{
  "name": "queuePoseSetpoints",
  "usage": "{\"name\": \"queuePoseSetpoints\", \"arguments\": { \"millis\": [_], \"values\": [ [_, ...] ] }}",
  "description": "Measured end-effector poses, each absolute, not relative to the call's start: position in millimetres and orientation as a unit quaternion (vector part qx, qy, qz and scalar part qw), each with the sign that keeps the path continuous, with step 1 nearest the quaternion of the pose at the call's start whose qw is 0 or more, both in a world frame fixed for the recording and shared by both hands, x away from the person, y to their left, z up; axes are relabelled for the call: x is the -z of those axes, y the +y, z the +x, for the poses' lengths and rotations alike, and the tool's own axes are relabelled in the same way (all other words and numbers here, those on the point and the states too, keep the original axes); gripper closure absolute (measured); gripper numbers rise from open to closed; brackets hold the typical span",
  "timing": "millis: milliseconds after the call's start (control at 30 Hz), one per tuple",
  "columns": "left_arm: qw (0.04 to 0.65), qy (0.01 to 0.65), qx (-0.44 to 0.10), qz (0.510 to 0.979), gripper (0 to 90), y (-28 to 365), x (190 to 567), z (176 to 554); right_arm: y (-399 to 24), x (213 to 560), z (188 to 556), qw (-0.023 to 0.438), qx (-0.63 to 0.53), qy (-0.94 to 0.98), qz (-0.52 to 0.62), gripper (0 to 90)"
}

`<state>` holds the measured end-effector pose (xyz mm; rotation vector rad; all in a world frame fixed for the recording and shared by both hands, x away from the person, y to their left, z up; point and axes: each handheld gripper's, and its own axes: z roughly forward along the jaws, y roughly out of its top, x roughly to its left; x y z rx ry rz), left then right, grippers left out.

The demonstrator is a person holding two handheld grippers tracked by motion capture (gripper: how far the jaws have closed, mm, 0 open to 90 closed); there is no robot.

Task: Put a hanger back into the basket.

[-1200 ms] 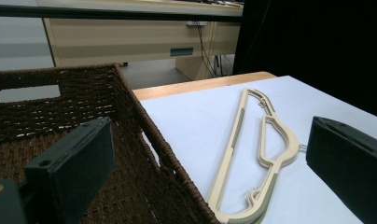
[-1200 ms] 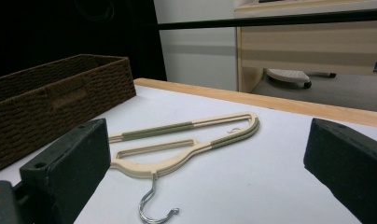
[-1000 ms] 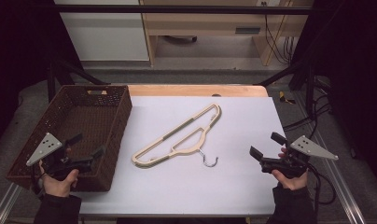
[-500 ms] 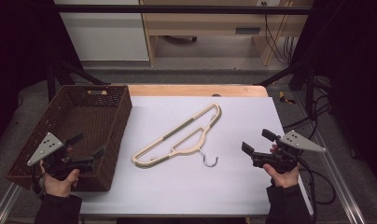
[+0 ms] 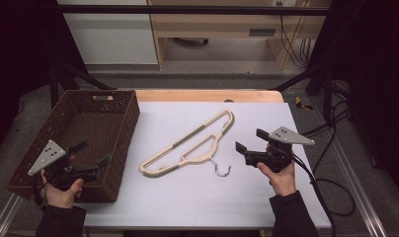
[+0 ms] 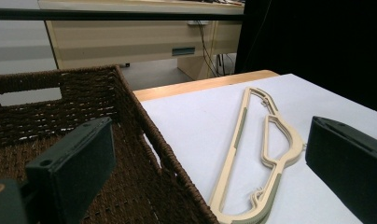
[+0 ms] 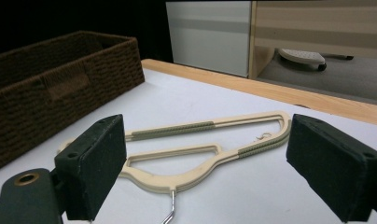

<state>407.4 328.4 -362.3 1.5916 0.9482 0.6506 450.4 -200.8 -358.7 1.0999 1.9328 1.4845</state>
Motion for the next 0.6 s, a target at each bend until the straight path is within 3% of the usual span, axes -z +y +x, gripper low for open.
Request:
{"name": "queuePoseSetpoints", "arguments": {
  "millis": [233, 400, 600],
  "values": [
    [0.554, 0.401, -0.278, 0.674, 1.4, 328, 362, 407, -182, 365, 467, 0.236, -0.515, 0.723, 0.396, 16.7],
    [0.555, 0.401, -0.279, 0.673, 1.5, 329, 362, 406, -147, 381, 486, 0.211, -0.499, 0.747, 0.385, 21.4],
    [0.557, 0.399, -0.282, 0.671, 1.5, 330, 360, 405, -135, 401, 496, 0.186, -0.472, 0.764, 0.399, 26.1]
  ]
}}
